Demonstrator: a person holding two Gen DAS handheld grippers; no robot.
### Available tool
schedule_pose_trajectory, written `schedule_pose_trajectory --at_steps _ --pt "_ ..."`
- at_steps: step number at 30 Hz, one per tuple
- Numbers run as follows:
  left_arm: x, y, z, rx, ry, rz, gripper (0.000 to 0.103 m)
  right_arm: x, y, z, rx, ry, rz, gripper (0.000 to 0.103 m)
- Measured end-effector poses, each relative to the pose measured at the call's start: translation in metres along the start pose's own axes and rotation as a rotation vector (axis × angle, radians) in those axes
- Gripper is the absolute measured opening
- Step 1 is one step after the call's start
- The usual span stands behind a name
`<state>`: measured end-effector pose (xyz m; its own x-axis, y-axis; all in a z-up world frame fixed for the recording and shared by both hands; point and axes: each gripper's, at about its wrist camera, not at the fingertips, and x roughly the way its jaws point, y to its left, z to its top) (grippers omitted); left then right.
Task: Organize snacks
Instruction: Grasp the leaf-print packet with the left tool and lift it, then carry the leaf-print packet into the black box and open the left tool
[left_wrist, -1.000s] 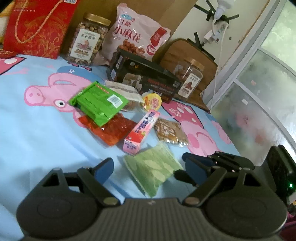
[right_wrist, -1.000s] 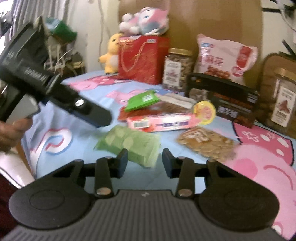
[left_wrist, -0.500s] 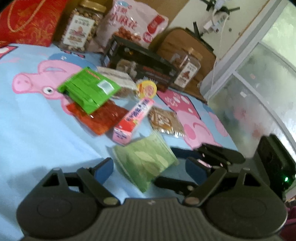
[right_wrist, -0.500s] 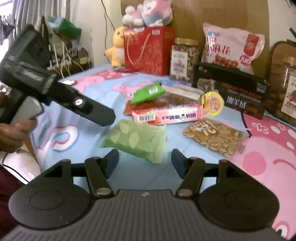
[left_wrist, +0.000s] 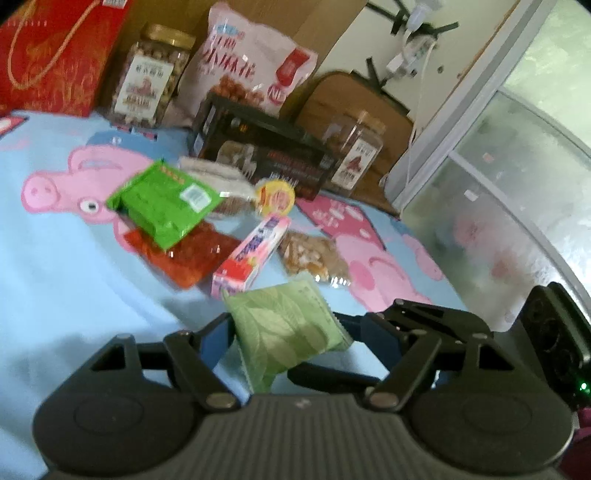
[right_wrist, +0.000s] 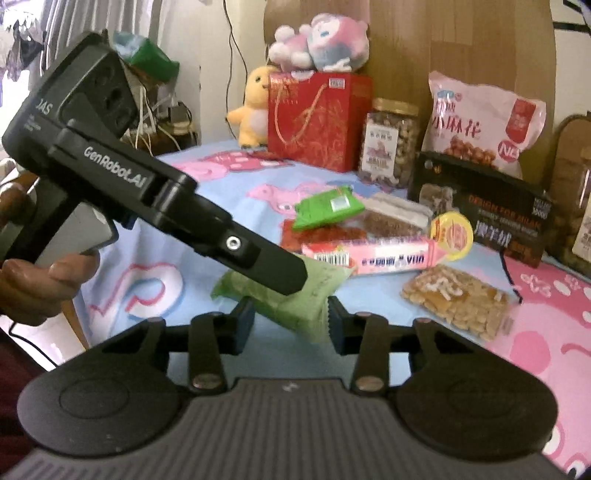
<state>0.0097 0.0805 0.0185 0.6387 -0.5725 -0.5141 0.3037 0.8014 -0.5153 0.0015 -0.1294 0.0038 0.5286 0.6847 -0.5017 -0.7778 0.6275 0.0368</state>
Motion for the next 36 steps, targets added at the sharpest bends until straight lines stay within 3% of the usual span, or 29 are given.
schedule_pose_trajectory --at_steps 7,15,24,31,36 --pt "-0.014 -0.006 0.012 0.019 -0.054 0.005 0.077 -0.004 0.002 0.014 0.007 -0.076 0.001 0.045" --pt "-0.004 0.000 0.009 -0.001 -0.022 0.014 0.077 0.000 0.000 0.011 0.035 -0.065 0.005 0.045" --pt "-0.007 -0.001 0.019 0.011 -0.046 0.023 0.077 0.003 -0.004 0.016 0.042 -0.079 -0.003 0.045" --pt "0.004 -0.009 0.059 0.091 -0.069 0.049 0.077 0.012 -0.017 0.037 0.027 -0.130 -0.043 0.045" --pt "0.032 -0.016 0.101 0.158 -0.079 0.051 0.077 0.021 -0.043 0.055 0.025 -0.176 -0.113 0.045"
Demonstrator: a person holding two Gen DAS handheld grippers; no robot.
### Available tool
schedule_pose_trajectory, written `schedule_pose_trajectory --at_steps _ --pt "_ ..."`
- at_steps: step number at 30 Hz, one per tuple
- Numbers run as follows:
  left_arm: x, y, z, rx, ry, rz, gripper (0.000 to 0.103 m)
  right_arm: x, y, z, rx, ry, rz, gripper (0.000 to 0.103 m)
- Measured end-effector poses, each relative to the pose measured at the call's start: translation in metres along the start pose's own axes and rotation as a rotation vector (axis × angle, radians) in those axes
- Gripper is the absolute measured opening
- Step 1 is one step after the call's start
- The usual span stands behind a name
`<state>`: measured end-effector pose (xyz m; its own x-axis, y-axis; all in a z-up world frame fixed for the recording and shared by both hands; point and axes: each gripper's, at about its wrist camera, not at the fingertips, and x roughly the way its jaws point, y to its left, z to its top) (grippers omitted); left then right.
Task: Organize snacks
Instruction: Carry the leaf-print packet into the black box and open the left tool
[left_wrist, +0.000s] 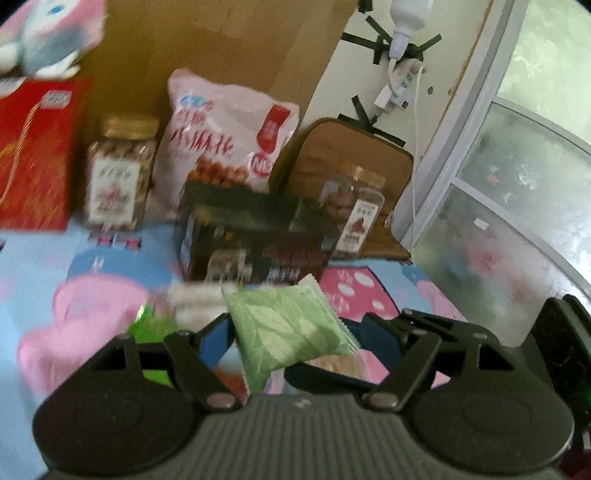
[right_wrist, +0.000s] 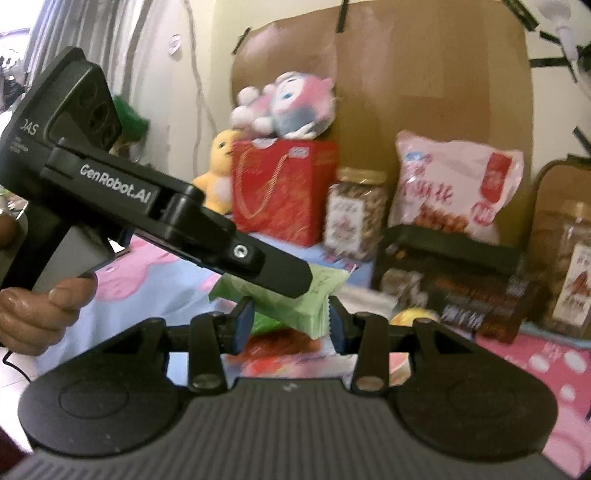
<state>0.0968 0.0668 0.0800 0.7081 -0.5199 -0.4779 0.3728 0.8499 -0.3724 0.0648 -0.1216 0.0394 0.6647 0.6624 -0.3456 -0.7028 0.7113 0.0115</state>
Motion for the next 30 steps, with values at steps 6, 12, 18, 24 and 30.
schedule_pose_trajectory --at_steps 6,12,18,24,30 --pt "0.051 0.006 0.049 0.024 -0.016 -0.013 0.077 0.028 -0.042 0.020 0.010 -0.027 -0.086 0.045" --pt "0.104 0.015 0.087 0.011 -0.011 -0.007 0.077 0.061 -0.078 0.031 -0.002 -0.046 -0.162 0.045" --pt "0.167 0.016 0.109 0.015 0.043 0.012 0.083 0.086 -0.107 0.022 -0.035 -0.047 -0.314 0.050" --pt "0.170 0.020 0.101 -0.016 0.059 0.025 0.083 0.085 -0.109 0.006 -0.028 -0.030 -0.318 0.056" --pt "0.101 0.021 0.082 -0.008 -0.006 0.038 0.083 0.059 -0.098 0.009 0.007 -0.054 -0.269 0.056"
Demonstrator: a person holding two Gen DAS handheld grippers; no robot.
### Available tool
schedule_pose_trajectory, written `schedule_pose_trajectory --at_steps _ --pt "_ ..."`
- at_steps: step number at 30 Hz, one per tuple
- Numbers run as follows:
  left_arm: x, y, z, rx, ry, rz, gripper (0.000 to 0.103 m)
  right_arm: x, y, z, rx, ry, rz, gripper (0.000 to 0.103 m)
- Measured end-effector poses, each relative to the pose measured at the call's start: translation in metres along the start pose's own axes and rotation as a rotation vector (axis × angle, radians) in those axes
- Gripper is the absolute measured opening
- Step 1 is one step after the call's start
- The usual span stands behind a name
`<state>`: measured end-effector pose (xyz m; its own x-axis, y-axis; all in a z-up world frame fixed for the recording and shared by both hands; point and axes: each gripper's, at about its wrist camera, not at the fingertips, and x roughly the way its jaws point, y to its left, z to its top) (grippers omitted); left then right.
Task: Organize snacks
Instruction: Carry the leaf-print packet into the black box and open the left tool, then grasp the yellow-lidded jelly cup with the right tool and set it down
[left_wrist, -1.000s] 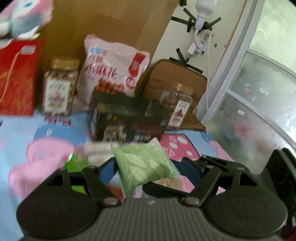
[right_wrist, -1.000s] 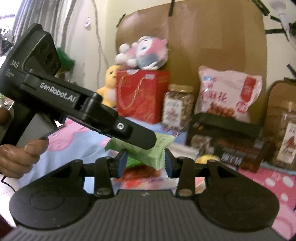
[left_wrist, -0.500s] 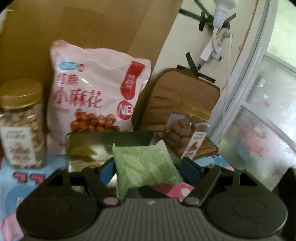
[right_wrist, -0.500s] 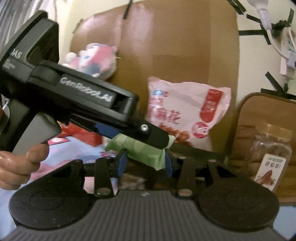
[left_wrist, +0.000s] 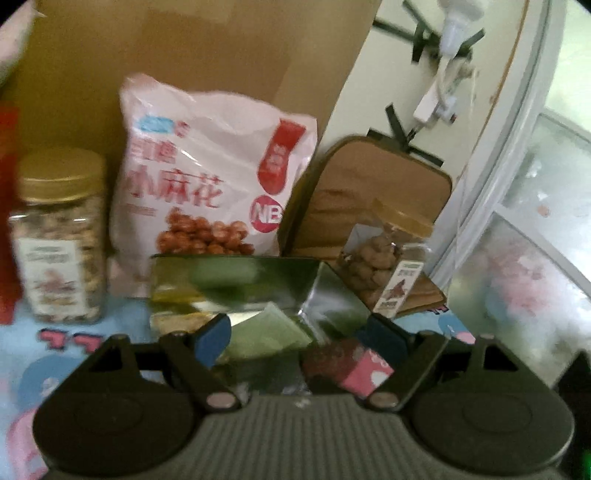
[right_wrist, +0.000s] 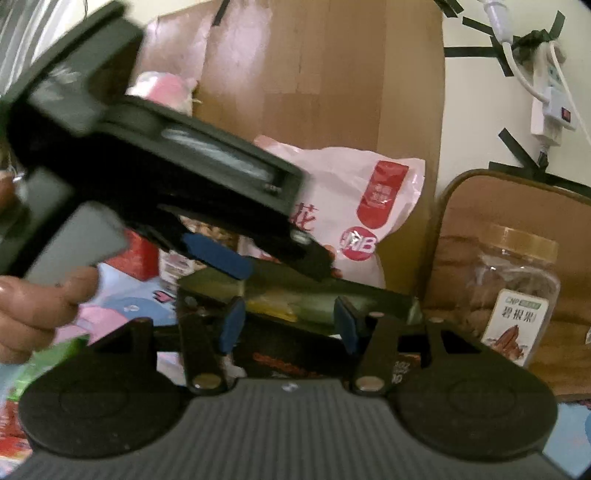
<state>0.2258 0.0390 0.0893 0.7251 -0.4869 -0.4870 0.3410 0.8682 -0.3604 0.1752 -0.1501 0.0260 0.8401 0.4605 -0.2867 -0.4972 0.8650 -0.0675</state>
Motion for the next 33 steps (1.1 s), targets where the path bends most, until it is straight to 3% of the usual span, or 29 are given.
schedule_pose_trajectory --at_steps 6,9,14,19,22,27,33 --pt "-0.068 0.022 -0.044 -0.061 -0.032 0.054 0.083 -0.041 -0.013 -0.017 0.110 0.036 0.001 0.055" --pt "-0.088 0.033 -0.068 -0.099 -0.027 0.104 0.083 -0.054 -0.026 -0.029 0.190 0.078 -0.010 0.055" --pt "-0.110 0.043 -0.095 -0.153 -0.013 0.116 0.083 -0.060 -0.030 -0.042 0.288 0.147 0.023 0.054" --pt "-0.122 0.040 -0.104 -0.172 -0.017 0.098 0.083 -0.036 -0.012 -0.030 0.293 0.201 0.117 0.054" --pt "-0.127 0.037 -0.109 -0.181 -0.022 0.087 0.083 -0.009 -0.005 -0.017 0.335 0.245 0.130 0.055" --pt "-0.134 0.029 -0.117 -0.168 -0.019 0.072 0.083 0.039 0.000 -0.030 0.409 0.422 0.162 0.050" --pt "-0.129 0.025 -0.121 -0.175 0.004 0.024 0.083 -0.006 -0.014 -0.037 0.460 0.324 0.155 0.048"
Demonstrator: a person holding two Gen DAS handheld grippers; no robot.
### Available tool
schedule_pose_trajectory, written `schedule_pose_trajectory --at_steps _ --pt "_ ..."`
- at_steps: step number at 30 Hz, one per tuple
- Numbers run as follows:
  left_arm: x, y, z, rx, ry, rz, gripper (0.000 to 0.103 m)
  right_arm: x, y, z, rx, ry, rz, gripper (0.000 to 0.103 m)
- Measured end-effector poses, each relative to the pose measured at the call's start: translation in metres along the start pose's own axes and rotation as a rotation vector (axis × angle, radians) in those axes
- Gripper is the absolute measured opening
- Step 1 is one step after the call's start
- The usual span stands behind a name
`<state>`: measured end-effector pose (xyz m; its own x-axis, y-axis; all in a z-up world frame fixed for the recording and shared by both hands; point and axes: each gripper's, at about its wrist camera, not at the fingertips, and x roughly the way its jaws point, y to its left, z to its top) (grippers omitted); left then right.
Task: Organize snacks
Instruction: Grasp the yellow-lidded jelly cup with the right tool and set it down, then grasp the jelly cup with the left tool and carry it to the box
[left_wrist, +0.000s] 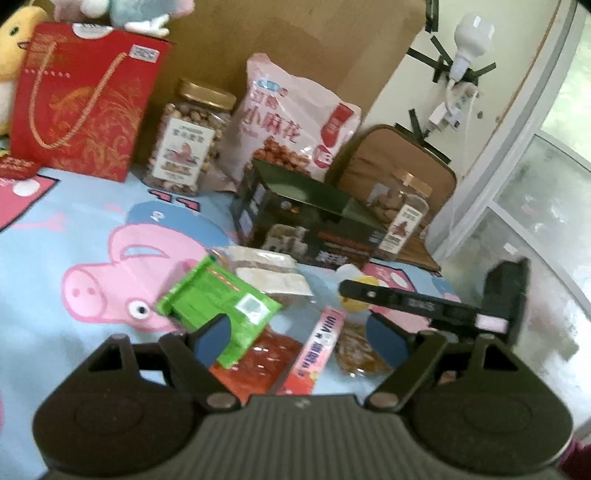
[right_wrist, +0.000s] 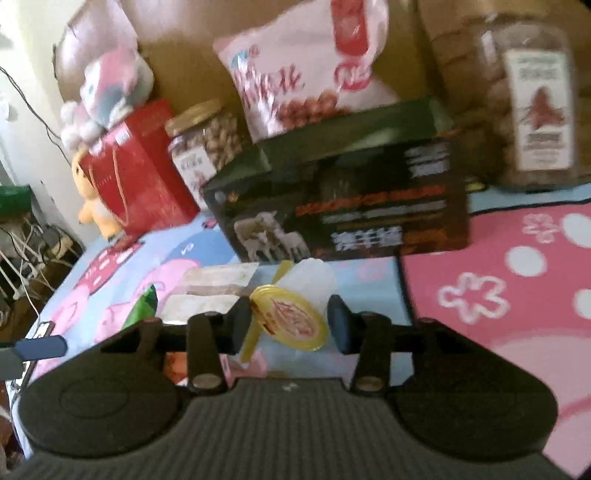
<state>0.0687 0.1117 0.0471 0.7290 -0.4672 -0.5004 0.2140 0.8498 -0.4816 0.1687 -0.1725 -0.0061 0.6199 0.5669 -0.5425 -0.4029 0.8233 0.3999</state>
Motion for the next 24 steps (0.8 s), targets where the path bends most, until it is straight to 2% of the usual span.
schedule_pose_trajectory --at_steps 3,6,9,15,19,20,24 --pt "0.007 -0.007 -0.001 -0.008 0.024 -0.047 0.083 -0.031 0.006 -0.007 -0.041 -0.047 0.039 0.048" --pt "0.009 -0.016 -0.005 0.010 0.048 -0.090 0.083 -0.060 0.026 -0.022 -0.170 -0.063 0.120 0.048" --pt "0.010 -0.026 -0.014 0.046 0.083 -0.107 0.083 -0.073 0.049 -0.045 -0.300 -0.013 0.206 0.048" --pt "0.007 -0.032 -0.038 0.087 0.148 -0.113 0.083 -0.068 0.080 -0.090 -0.478 0.112 0.311 0.049" --pt "0.009 -0.022 -0.052 0.056 0.191 -0.081 0.083 -0.060 0.089 -0.105 -0.544 0.126 0.293 0.052" --pt "0.010 -0.019 -0.055 0.040 0.198 -0.076 0.083 -0.059 0.090 -0.108 -0.556 0.124 0.286 0.055" --pt "0.009 -0.007 -0.061 -0.008 0.206 -0.080 0.083 -0.066 0.092 -0.112 -0.591 0.108 0.259 0.059"
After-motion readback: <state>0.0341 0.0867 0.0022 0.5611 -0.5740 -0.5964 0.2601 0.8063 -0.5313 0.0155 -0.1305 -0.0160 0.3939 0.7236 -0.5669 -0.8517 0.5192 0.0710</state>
